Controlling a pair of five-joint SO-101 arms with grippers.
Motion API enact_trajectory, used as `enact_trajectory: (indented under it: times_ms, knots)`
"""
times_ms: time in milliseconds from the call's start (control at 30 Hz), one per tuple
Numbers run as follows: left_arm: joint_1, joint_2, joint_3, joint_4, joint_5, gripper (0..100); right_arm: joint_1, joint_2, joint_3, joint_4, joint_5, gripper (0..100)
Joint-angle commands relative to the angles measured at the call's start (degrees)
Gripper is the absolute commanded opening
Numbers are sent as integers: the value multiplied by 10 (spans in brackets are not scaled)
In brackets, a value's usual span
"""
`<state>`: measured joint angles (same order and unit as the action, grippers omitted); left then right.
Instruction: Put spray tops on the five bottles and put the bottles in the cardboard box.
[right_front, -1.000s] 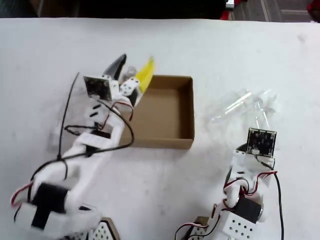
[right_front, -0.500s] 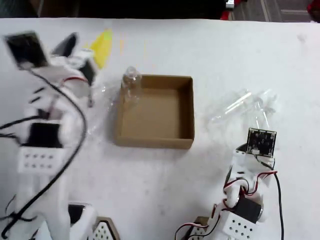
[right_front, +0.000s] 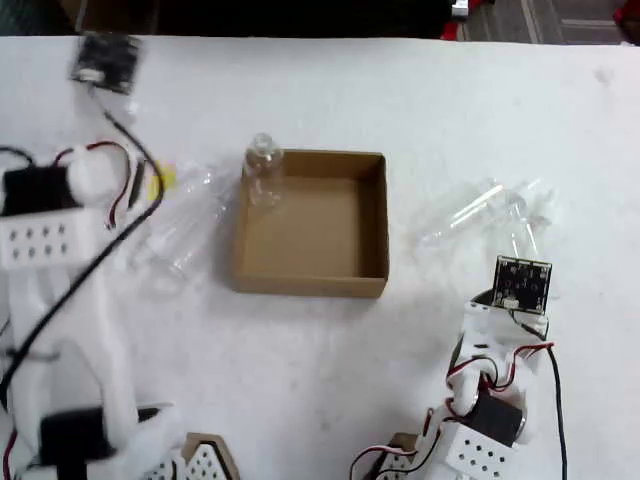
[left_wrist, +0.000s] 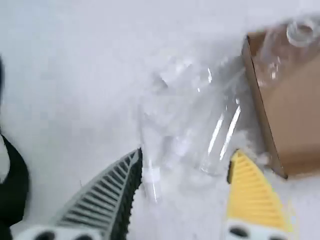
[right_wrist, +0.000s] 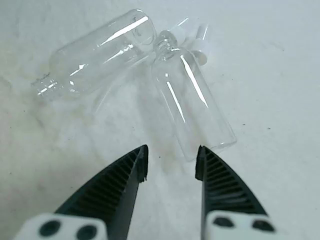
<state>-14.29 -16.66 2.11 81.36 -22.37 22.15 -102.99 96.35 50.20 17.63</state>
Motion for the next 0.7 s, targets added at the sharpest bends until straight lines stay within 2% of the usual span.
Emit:
enact_trajectory:
  times_ms: [0, 167, 400, 533, 667]
  knots:
    - [0, 56, -50, 70, -96, 207, -6, -1, 4, 2, 2, 142]
    - [1, 73, -77, 102, -179, 203, -6, -1, 4, 2, 2, 142]
    - [3, 73, -76, 28, -181, 199, -6, -1, 4, 2, 2, 142]
    - [3, 73, -78, 44, -181, 211, -6, -1, 4, 2, 2, 142]
    - [0, 73, -78, 88, -178, 387, -6, -1, 4, 2, 2, 142]
